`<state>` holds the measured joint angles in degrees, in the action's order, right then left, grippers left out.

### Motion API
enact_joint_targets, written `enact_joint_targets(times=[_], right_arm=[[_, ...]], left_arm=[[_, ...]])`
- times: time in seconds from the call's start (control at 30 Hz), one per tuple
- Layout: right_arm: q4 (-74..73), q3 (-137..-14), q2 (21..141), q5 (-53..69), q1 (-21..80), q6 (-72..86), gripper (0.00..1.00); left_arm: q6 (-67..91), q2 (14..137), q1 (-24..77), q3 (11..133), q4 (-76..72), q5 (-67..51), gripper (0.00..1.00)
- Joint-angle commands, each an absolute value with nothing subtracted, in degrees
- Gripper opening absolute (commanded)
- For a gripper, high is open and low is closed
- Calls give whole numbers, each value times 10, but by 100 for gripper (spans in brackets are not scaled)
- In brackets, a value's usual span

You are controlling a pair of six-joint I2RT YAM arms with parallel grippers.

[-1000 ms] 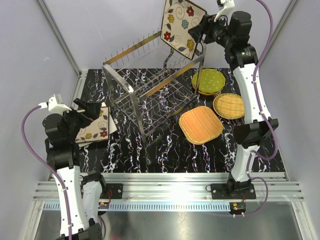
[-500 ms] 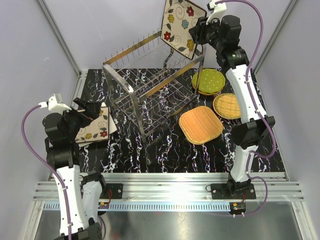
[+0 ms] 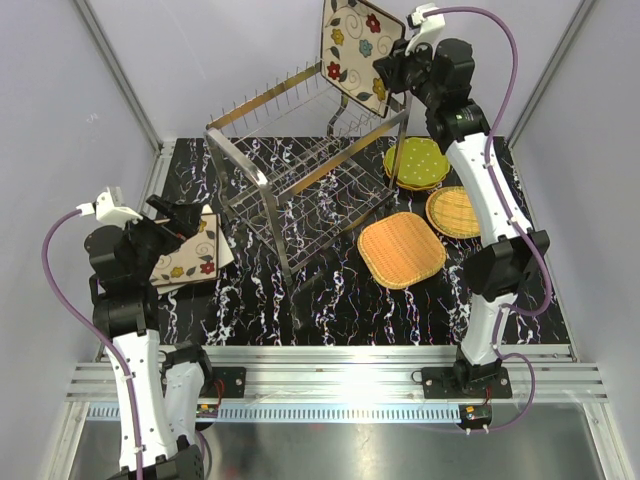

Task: Unload the plates from the dish rack
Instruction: Grab a plate with the right arm

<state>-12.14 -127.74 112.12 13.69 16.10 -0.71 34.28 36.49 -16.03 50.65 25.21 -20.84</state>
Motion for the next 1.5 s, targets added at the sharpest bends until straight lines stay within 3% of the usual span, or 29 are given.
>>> enact_joint_targets(times=[0.0, 1.47], right_arm=[[-44, -1260, 1074, 141, 160, -21, 0], [53, -1390, 1085, 160, 136, 65, 0]], left_arm=[[332, 364, -159, 539, 226, -223, 99], [350, 355, -159, 554, 220, -236, 99]])
